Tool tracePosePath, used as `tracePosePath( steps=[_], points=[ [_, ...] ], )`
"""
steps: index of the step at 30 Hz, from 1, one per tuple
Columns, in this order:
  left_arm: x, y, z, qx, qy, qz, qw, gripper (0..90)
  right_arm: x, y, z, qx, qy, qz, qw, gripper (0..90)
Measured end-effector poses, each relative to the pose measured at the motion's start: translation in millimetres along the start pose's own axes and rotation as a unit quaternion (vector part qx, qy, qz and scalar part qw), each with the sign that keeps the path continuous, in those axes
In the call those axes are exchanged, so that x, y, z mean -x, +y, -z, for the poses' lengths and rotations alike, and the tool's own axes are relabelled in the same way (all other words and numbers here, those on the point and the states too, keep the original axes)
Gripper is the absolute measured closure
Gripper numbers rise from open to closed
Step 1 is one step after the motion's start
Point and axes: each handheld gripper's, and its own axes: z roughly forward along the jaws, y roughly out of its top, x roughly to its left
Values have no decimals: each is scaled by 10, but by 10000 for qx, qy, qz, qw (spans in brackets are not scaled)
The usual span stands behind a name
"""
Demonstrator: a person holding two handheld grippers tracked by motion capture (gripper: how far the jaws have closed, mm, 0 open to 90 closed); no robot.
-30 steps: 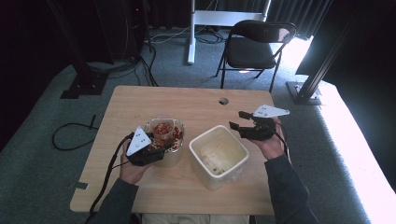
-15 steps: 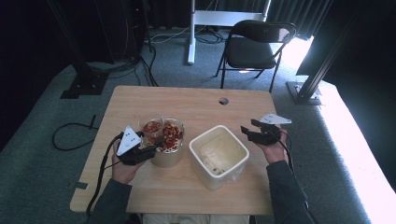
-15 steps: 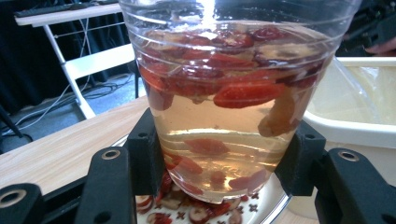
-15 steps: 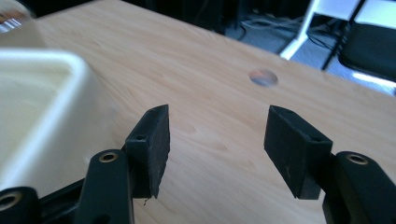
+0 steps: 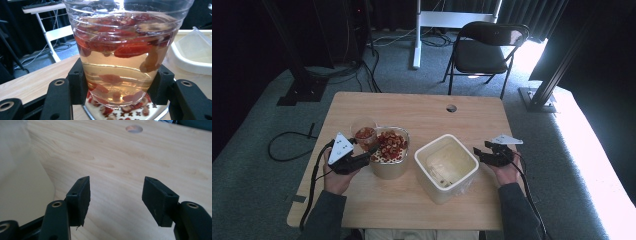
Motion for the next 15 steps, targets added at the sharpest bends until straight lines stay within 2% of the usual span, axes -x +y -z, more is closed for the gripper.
tracePosePath(
  steps=[15],
  points=[
    [-251, -50, -31, -65, 423, -68, 9991, 441, -1, -335, -105, -330, -247, -162, 9990, 354]
  ],
)
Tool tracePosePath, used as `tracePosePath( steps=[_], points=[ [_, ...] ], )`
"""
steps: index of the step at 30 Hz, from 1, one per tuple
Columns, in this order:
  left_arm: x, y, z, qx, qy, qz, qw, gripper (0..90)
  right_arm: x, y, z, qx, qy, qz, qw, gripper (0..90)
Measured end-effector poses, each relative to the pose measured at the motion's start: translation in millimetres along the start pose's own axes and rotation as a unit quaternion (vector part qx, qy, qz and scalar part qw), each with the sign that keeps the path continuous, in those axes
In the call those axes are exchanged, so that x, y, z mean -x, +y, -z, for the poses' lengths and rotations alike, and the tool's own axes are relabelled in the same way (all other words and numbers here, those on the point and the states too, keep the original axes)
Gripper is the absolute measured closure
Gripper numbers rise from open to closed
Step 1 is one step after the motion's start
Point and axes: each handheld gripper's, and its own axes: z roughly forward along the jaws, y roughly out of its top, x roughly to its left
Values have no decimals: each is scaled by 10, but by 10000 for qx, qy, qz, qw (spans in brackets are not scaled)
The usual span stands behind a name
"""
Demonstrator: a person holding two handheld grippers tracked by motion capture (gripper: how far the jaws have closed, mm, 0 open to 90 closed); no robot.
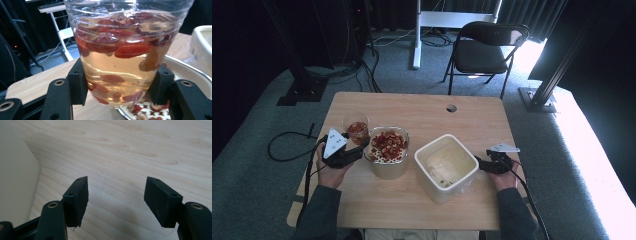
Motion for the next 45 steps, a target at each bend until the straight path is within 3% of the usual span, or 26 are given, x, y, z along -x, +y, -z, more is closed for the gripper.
tracePosePath(
  steps=[6, 18, 22, 27, 33, 37, 45],
  points=[
    [-70, -12, -25, -44, 132, -70, 9999, 441, 9, -94, -39, -146, -142, -25, 9998, 334],
    [-180, -39, -56, -115, 314, -173, 9993, 441, 61, -153, -47, -218, -140, -223, 9994, 322],
    [-206, -58, -92, -184, 372, -206, 9989, 441, 52, -151, -58, -299, -151, -185, 9993, 313],
    [-232, -67, -123, -250, 472, -333, 9980, 441, 23, -147, -69, -353, -212, -58, 9991, 293],
    [-221, -32, -143, -358, 568, -622, 9958, 441, 24, -146, -70, -356, -199, -62, 9991, 288],
    [-198, -13, -159, -467, 691, -872, 9927, 441, 24, -146, -70, -357, -196, -60, 9992, 287],
    [-145, 1, -196, -727, 856, -1439, 9832, 441, 25, -146, -70, -354, -194, -55, 9992, 286]
  ],
)
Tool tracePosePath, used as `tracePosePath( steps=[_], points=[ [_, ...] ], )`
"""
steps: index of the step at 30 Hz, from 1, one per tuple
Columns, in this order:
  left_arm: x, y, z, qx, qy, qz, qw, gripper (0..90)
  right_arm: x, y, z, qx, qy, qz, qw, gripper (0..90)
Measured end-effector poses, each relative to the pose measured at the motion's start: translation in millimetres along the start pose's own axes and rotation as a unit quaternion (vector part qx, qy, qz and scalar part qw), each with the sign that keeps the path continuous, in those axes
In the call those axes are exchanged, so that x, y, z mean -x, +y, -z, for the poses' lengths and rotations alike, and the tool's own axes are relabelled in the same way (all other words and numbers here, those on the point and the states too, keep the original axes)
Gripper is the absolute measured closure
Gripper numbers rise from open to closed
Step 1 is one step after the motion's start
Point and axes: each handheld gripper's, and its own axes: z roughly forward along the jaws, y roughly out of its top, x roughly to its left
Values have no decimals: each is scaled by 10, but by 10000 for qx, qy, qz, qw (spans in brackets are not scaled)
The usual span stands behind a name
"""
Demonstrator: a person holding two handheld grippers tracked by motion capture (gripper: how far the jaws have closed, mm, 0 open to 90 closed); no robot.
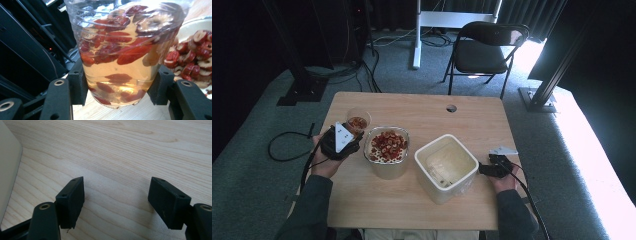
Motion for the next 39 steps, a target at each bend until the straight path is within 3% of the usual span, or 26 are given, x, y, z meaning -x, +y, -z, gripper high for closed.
tracePosePath(
  steps=[7, 12, 21, 29, 34, 35, 37, 39],
  points=[
    [42, 10, 1, -210, 157, -508, 9984, 441, -1, 0, 0, -2, 4, 3, 10000, 284],
    [71, 5, -6, -359, 297, -853, 9953, 441, -1, 0, 0, -4, 8, 5, 10000, 282],
    [85, 34, 20, -597, 497, -1480, 9859, 441, -2, 0, -1, -2, 24, 25, 10000, 279],
    [103, 46, 28, -799, 717, -2069, 9725, 441, -2, 0, -1, -1, 28, 33, 10000, 279],
    [153, 62, 15, -954, 852, -2566, 9580, 441, -2, 0, -1, -1, 28, 36, 10000, 279],
    [161, 64, 10, -963, 870, -2638, 9558, 441, -3, 0, -1, 0, 28, 34, 10000, 279],
    [177, 68, 4, -971, 883, -2691, 9541, 442, -3, 0, -1, -2, 33, 37, 10000, 279],
    [197, 71, -3, -1004, 968, -2856, 9481, 442, -4, 0, -1, -5, 39, 41, 10000, 279]
  ],
)
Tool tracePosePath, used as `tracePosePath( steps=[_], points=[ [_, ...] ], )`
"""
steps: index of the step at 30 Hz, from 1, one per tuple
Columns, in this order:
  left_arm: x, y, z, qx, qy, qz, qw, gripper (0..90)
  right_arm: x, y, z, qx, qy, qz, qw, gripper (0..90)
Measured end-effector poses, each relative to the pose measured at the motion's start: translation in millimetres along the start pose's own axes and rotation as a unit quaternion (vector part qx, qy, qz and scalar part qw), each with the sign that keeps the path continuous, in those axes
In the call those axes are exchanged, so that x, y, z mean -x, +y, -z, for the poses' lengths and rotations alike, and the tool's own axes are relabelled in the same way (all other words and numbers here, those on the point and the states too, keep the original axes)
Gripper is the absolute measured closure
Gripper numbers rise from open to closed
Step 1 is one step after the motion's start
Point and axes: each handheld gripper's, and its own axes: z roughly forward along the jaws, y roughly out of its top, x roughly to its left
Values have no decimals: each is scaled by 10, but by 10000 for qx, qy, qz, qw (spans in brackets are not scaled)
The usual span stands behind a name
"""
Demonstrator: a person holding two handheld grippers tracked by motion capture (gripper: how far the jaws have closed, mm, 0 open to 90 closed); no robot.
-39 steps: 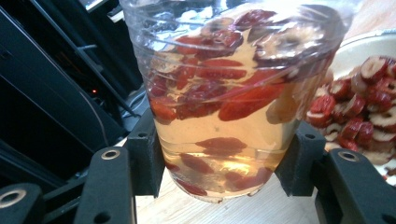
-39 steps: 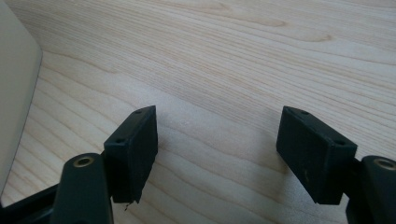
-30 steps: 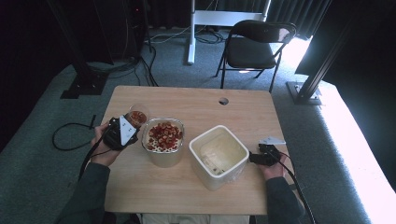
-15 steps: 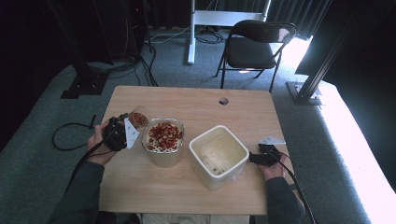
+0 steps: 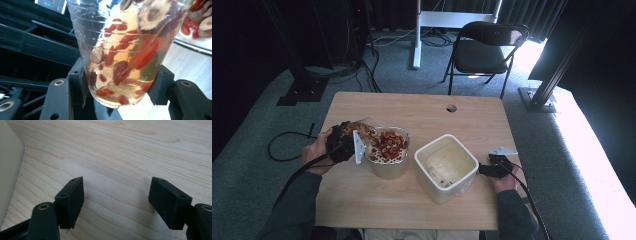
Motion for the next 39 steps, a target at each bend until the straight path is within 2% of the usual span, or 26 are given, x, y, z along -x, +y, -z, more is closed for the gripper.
tracePosePath(
  steps=[4, 6, 18, 24, 28, 39],
  points=[
    [31, 41, -1, -83, 120, -380, 9992, 442, 0, 0, 0, 0, 2, 2, 10000, 279],
    [37, 59, -5, -76, 142, -496, 9986, 442, 0, 0, 0, 0, 2, 1, 10000, 279],
    [12, 146, 12, -87, 327, -966, 9948, 442, -2, 0, 0, -2, 11, 9, 10000, 279],
    [43, 181, -2, -117, 392, -1297, 9907, 442, -1, 0, 0, -2, 11, 10, 10000, 279],
    [24, 200, 6, -79, 425, -1278, 9909, 442, -2, 0, 0, -2, 12, 9, 10000, 279],
    [13, 235, 17, -76, 492, -1426, 9885, 442, -2, 0, 0, -2, 11, 8, 10000, 279]
  ],
)
